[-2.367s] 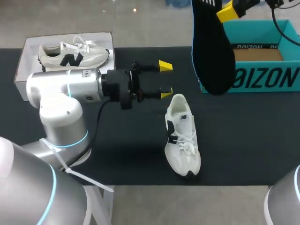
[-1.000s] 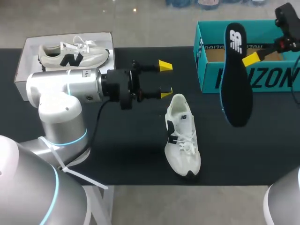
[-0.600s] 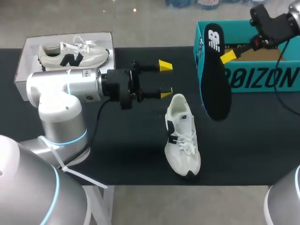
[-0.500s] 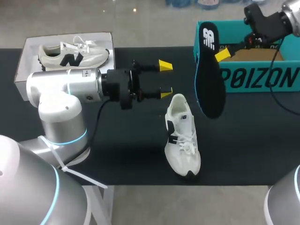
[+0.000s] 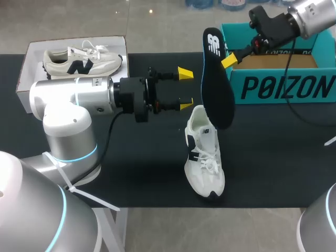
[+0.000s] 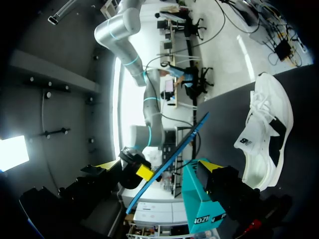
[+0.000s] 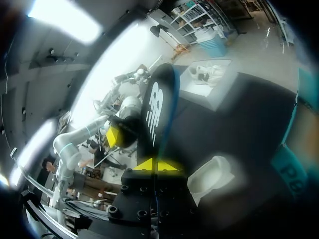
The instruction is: Take the shoe out of the shoebox, open the shoe tongue, remove and reinsert the insole, then place the shoe into the shoebox
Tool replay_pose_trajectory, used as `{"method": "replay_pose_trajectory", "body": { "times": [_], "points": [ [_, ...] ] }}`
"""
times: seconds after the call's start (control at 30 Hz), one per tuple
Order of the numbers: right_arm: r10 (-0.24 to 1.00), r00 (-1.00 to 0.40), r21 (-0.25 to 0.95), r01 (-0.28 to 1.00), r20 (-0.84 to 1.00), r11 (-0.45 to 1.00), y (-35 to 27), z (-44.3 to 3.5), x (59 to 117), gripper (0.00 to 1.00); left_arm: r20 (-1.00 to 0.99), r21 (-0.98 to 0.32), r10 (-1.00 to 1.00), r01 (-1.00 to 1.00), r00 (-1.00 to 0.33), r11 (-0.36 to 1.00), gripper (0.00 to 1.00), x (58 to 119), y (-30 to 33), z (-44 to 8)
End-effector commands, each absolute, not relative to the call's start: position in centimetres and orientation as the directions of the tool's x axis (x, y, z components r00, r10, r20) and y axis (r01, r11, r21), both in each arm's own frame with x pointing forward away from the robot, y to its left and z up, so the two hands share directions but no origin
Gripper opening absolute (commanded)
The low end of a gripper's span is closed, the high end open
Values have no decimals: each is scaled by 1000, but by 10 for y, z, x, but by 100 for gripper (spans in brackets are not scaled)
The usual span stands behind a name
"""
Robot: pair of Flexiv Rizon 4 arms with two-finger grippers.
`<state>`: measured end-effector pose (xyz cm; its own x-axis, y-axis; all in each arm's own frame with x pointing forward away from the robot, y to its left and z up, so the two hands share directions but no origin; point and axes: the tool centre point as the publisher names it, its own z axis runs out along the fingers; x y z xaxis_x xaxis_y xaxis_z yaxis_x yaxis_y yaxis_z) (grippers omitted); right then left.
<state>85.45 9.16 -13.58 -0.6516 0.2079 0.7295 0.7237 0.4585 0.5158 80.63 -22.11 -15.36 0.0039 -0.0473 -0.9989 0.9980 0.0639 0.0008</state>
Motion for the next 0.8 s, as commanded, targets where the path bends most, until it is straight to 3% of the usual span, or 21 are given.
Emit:
{"method": "replay_pose_trajectory", "body": {
  "times": [0.03, 0.43, 0.8],
  "points": [
    [193, -645, 504, 720, 739, 478, 100, -136, 861, 0, -999, 3, -51, 998, 6, 68, 100, 806, -222, -155],
    [154, -662, 520, 692, 734, 501, 88, -111, 849, 0, -999, 3, -51, 998, 6, 68, 100, 806, -222, -155],
    [110, -640, 532, 711, 760, 459, 90, -116, 832, 0, -999, 3, -51, 998, 6, 68, 100, 806, -222, -155]
  ]
}}
